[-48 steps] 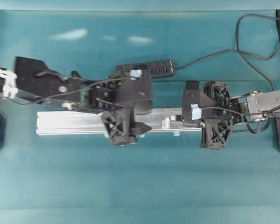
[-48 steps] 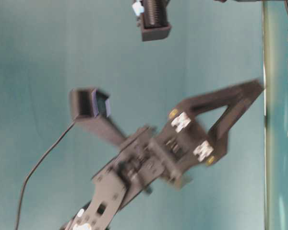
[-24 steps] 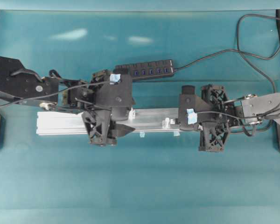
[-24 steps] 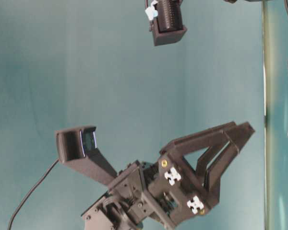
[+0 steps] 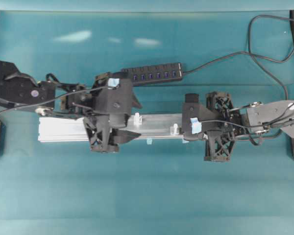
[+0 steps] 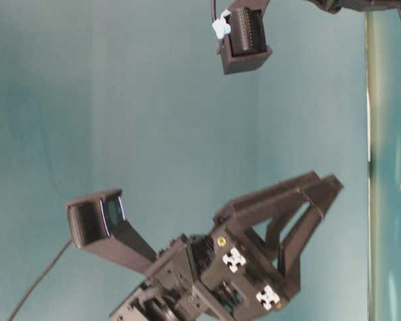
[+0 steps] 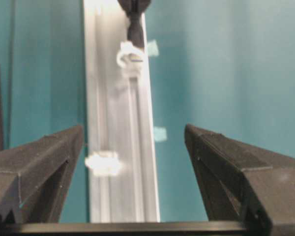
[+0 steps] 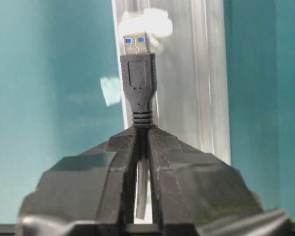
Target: Pass the USB cable through three rings with both arms.
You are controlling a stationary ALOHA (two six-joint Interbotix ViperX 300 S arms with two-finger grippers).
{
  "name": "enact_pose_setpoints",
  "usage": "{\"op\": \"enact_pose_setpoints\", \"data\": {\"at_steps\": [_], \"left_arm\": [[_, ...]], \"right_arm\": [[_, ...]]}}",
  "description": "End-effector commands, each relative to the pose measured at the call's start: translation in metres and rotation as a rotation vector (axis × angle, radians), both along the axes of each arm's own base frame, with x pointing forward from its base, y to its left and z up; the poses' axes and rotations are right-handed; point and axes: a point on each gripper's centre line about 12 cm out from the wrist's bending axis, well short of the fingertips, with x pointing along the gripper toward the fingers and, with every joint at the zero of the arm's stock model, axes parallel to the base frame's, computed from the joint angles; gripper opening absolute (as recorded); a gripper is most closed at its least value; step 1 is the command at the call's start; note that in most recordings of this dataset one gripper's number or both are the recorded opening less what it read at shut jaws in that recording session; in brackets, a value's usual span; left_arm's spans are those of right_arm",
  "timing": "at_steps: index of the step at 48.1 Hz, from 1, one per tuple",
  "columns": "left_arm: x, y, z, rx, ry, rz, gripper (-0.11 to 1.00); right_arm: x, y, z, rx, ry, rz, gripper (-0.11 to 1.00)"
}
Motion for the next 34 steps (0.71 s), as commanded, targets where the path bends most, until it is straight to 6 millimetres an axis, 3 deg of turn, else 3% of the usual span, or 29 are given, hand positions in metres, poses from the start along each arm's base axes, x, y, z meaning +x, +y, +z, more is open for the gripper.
{"op": "enact_pose_setpoints", "data": {"at_steps": [1,34], "left_arm": [[-0.004,-0.001,0.011,0.0,-0.04,0.0,0.91],[-0.013,-0.005,0.009,-0.011,-0.057,-0.003,0.9]], "right_arm": [[0.005,0.001,0.003,-0.005,-0.017,0.015,-0.09],[0.004,-0.01,0.003,-0.005,-0.019,-0.019,-0.09]]}}
